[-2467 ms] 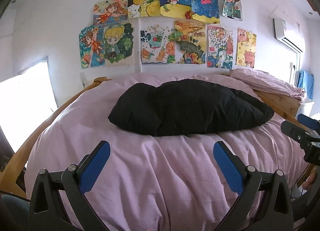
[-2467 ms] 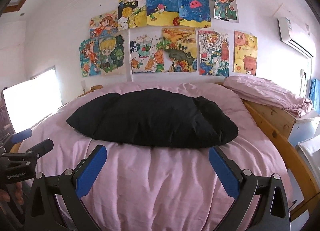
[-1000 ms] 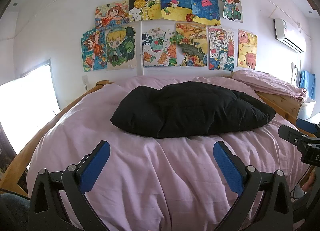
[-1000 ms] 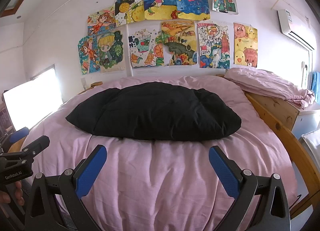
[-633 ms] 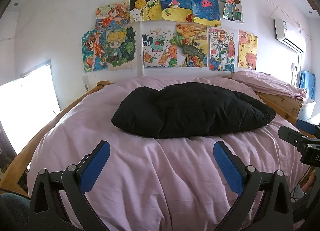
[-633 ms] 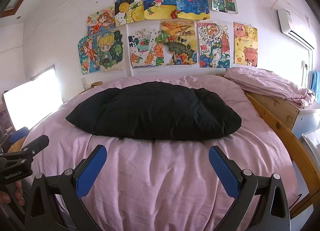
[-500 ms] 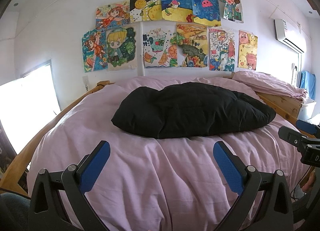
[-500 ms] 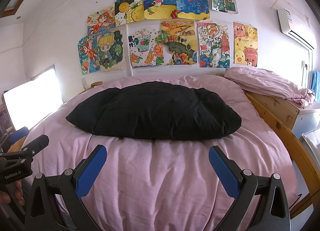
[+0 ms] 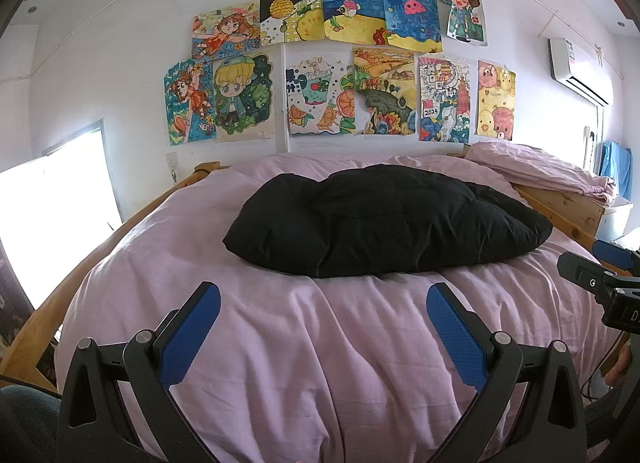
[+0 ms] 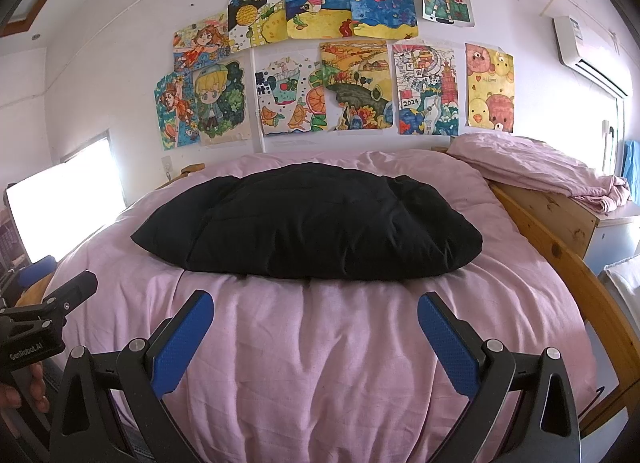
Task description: Fold large clothes
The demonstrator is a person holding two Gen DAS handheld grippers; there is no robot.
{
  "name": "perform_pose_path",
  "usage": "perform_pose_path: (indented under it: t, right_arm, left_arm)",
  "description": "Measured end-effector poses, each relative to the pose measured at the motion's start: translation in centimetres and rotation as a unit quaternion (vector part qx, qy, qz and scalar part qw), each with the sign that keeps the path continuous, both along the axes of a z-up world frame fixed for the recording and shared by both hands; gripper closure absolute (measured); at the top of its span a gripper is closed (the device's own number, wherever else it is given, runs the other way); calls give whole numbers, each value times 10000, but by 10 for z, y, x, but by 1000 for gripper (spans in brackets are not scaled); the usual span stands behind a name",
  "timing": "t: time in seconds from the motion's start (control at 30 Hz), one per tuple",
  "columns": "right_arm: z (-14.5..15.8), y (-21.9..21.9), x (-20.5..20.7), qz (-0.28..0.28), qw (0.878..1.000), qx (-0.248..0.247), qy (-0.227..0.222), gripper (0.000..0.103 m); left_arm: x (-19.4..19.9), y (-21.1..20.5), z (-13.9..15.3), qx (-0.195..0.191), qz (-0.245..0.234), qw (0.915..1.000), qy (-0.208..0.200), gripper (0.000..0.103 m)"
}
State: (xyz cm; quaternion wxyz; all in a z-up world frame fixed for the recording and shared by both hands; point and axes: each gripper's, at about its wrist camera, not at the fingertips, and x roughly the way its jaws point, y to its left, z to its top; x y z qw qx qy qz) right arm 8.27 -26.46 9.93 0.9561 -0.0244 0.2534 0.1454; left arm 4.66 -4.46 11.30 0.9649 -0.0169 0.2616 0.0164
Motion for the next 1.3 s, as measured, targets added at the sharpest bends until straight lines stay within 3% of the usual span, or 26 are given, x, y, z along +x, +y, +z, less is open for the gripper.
perform_pose_path:
  t: [1.3]
  right_arm:
    - [1, 3, 0, -24, 10000, 10, 12, 0]
  left_arm:
    - [-1, 4, -3, 16, -26, 10000, -19, 2]
